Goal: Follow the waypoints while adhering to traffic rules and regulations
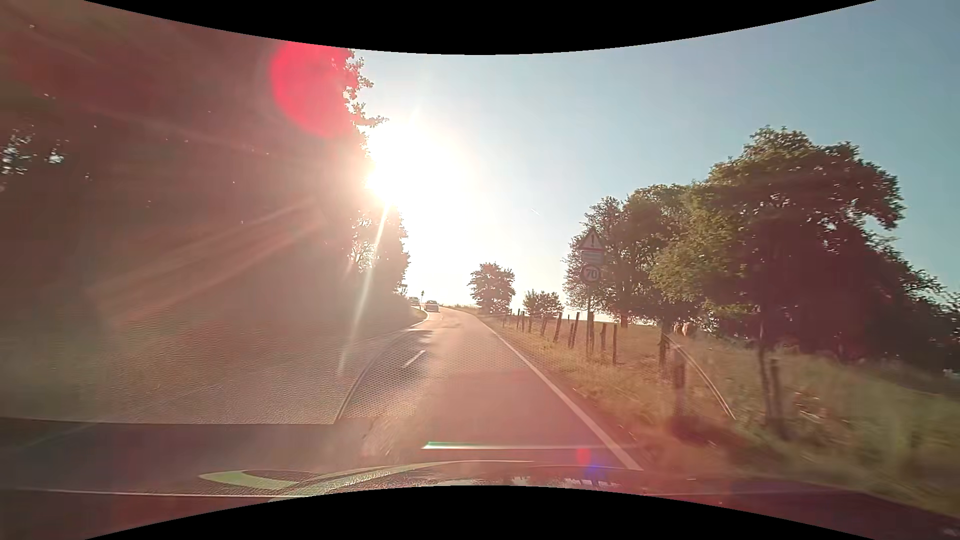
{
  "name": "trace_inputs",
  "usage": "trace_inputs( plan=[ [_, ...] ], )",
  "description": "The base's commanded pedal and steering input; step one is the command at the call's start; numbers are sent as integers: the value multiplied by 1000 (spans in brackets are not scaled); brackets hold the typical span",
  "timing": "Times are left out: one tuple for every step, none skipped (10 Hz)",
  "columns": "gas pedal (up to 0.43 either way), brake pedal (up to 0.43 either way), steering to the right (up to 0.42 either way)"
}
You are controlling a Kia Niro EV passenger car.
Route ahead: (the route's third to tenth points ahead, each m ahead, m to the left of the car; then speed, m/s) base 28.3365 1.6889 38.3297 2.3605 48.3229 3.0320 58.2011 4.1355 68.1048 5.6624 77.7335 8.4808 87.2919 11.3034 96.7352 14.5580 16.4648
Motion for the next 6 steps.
trace_inputs(
  plan=[
    [0, 0, -4],
    [0, 0, -4],
    [0, 0, -4],
    [0, 0, -4],
    [0, 0, -7],
    [0, 0, -9]
  ],
)
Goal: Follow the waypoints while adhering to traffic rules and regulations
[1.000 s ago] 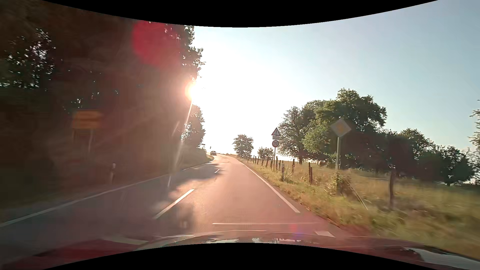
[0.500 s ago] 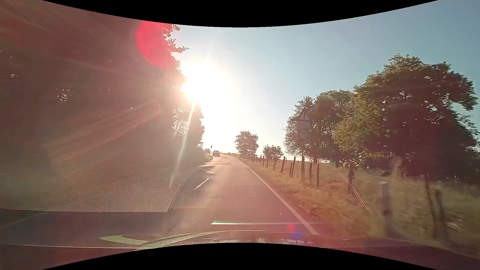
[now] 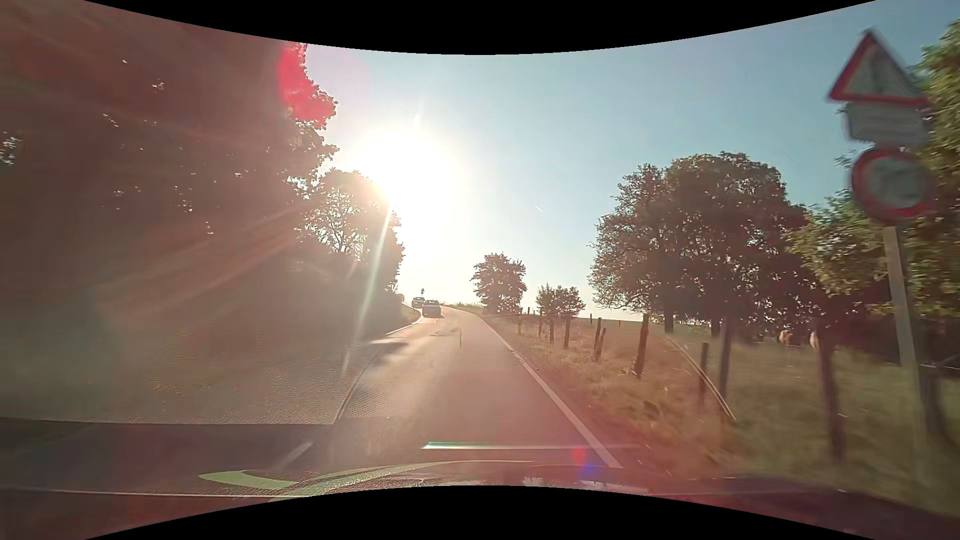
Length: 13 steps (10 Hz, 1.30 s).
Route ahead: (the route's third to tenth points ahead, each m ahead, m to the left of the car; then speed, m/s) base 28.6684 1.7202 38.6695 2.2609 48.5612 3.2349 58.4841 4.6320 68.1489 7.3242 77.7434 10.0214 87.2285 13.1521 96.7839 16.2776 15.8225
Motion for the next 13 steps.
trace_inputs(
  plan=[
    [0, 0, -9],
    [0, 0, -9],
    [0, 0, -9],
    [0, 0, -10],
    [0, 0, -10],
    [0, 0, -10],
    [0, 0, -6],
    [8, 0, -6],
    [20, 0, -6],
    [39, 0, -6],
    [39, 0, -6],
    [47, 0, -7],
    [67, 0, -7]
  ],
)
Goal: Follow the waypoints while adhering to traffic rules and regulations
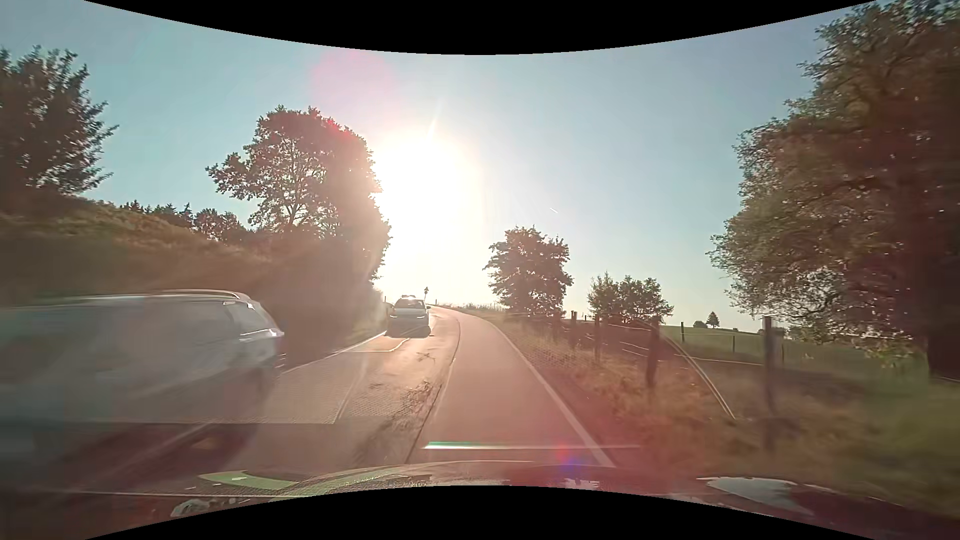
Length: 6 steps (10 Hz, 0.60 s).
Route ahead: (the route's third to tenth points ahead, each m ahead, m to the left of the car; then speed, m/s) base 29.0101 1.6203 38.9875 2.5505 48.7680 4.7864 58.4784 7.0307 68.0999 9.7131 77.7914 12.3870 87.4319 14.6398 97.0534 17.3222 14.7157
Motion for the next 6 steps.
trace_inputs(
  plan=[
    [67, 0, -8],
    [47, 0, -8],
    [0, 0, -8],
    [0, 0, -8],
    [0, 0, -8],
    [0, 0, -8]
  ],
)
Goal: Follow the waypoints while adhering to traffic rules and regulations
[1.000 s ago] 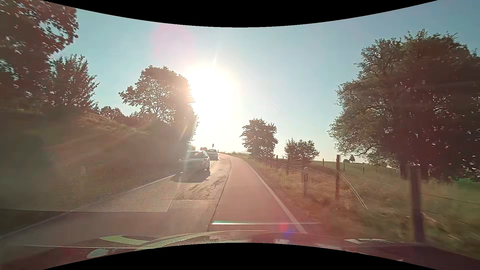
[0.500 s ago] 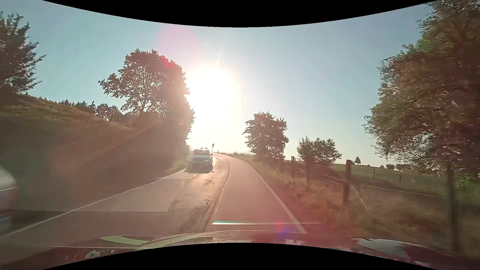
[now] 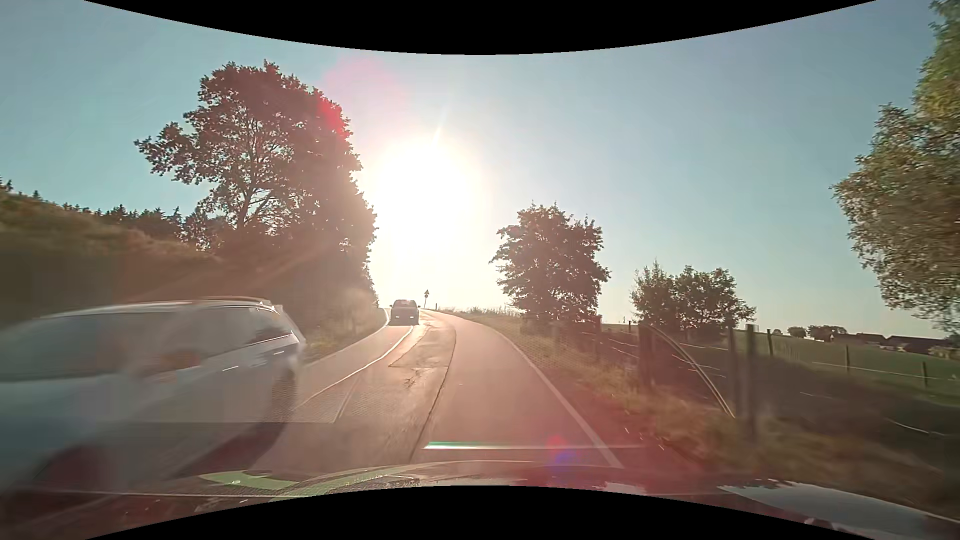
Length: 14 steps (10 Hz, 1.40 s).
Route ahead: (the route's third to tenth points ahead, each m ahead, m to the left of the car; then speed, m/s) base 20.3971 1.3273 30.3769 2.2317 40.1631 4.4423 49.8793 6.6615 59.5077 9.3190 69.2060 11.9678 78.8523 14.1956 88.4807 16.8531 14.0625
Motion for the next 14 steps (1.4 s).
trace_inputs(
  plan=[
    [0, 0, -8],
    [20, 0, -10],
    [47, 0, -14],
    [59, 0, -15],
    [59, 0, -20],
    [59, 0, -24],
    [79, 0, -25],
    [110, 0, -26],
    [110, 0, -31],
    [110, 0, -36],
    [130, 0, -38],
    [150, 0, -38],
    [157, 0, -39],
    [169, 0, -40]
  ],
)
